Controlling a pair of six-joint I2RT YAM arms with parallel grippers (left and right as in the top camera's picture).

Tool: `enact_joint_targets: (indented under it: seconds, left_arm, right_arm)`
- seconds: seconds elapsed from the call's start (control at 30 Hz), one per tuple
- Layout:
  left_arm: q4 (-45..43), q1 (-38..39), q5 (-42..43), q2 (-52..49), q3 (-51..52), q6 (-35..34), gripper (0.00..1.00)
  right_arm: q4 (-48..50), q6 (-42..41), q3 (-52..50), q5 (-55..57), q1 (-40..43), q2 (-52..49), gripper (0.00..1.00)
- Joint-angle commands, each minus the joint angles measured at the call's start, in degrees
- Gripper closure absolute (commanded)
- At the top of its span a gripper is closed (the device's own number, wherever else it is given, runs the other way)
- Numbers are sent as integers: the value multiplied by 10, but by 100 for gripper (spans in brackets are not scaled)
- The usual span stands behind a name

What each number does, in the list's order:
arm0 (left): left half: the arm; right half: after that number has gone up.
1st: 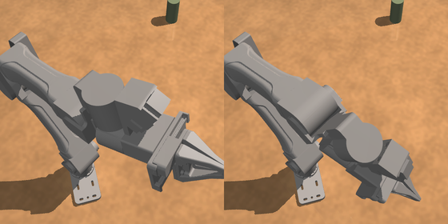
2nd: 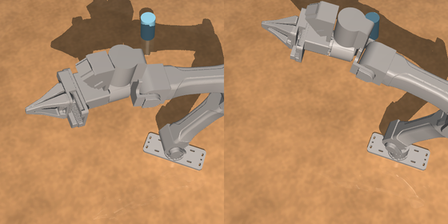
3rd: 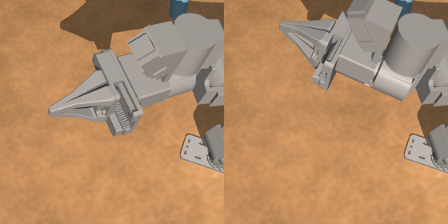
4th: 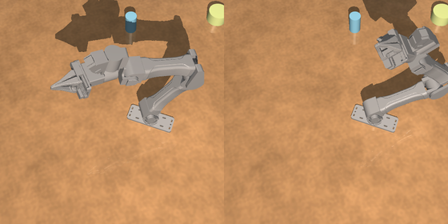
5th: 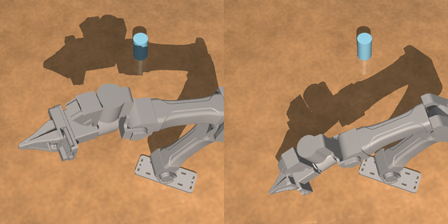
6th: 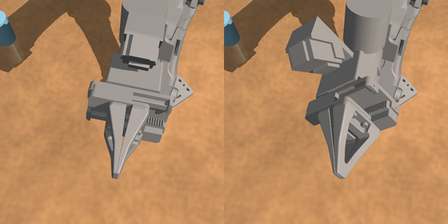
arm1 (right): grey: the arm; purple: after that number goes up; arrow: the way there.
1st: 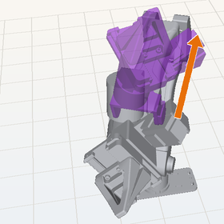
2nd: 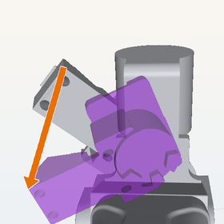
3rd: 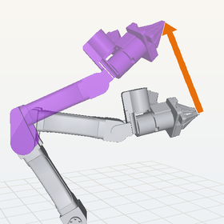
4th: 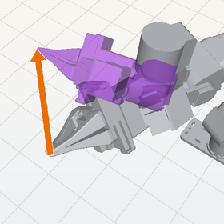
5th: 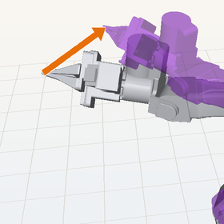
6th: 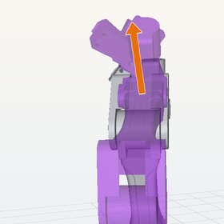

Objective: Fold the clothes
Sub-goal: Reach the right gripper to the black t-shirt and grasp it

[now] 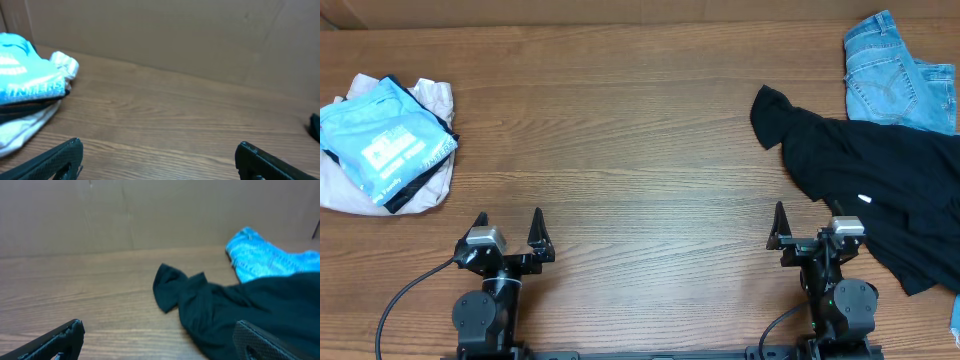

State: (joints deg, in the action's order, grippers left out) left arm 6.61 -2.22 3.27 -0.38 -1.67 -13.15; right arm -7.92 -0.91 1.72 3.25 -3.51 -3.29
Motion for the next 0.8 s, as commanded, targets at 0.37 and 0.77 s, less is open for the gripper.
enact_joint_targets:
  seconds: [0.37,0.77]
  left_arm:
    - [153,4,24,-195,-273,53,0]
    - [362,4,54,-483,-538,80,0]
  right_arm:
    - [-132,-39,291,-10,-3,-271,0]
    - [-252,-30,532,-74,-3,-568,0]
